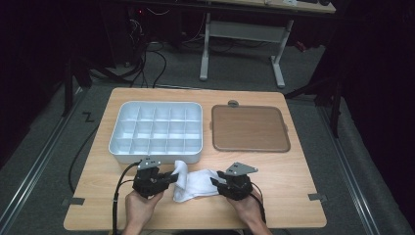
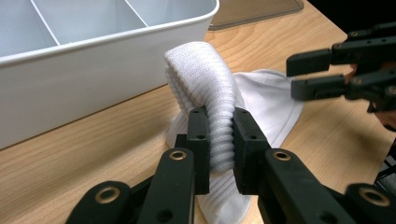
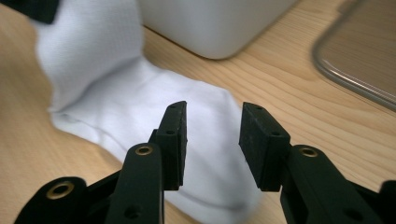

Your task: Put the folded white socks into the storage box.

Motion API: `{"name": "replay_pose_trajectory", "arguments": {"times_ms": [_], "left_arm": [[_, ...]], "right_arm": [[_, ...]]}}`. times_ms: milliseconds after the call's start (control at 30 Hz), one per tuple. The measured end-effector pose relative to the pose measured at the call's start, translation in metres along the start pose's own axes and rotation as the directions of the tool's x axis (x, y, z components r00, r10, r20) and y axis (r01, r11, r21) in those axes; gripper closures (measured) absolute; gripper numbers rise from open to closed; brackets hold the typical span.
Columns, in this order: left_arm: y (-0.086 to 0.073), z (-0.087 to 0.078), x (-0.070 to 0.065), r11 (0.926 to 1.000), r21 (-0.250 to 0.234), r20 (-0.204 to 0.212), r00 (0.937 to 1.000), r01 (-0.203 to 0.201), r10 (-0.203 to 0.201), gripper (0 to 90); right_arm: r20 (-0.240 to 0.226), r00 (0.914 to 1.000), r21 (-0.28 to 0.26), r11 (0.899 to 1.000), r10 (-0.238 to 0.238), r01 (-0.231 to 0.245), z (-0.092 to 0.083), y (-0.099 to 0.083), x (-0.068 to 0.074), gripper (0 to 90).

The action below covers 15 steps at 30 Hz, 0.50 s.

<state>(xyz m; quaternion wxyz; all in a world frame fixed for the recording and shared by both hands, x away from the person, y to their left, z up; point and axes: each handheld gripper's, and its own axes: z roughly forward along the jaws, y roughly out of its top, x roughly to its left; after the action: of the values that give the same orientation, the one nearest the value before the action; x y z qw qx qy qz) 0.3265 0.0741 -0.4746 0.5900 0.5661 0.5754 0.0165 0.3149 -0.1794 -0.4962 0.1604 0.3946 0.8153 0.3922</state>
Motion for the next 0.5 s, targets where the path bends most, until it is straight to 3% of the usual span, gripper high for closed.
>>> {"name": "replay_pose_trajectory", "arguments": {"times_ms": [33, 200, 333, 500], "left_arm": [[0.0, 0.0, 0.0, 1.0, 0.0, 0.0, 1.0, 0.001, -0.001, 79.5], [-0.001, 0.001, -0.001, 1.0, 0.002, 0.003, 1.0, 0.005, -0.005, 79.4], [-0.001, 0.002, -0.002, 0.9999, 0.008, 0.005, 1.0, -0.007, 0.007, 79.4], [-0.004, 0.005, -0.005, 0.9997, 0.021, 0.003, 0.9999, -0.015, 0.015, 79.4]], "right_arm": [[0.02, 0.9994, 0.003, 1.0, 0.027, -0.027, -0.003, -0.003, -0.008, 62.5], [0.045, 0.9975, 0.024, 0.998, 0.054, -0.055, -0.002, -0.01, -0.02, 62.6], [0.037, 0.9971, 0.042, 0.997, 0.066, -0.068, 0.001, -0.015, -0.023, 65.0], [0.012, 0.9971, 0.068, 0.995, 0.075, -0.076, 0.007, -0.02, -0.024, 76.0]]}}
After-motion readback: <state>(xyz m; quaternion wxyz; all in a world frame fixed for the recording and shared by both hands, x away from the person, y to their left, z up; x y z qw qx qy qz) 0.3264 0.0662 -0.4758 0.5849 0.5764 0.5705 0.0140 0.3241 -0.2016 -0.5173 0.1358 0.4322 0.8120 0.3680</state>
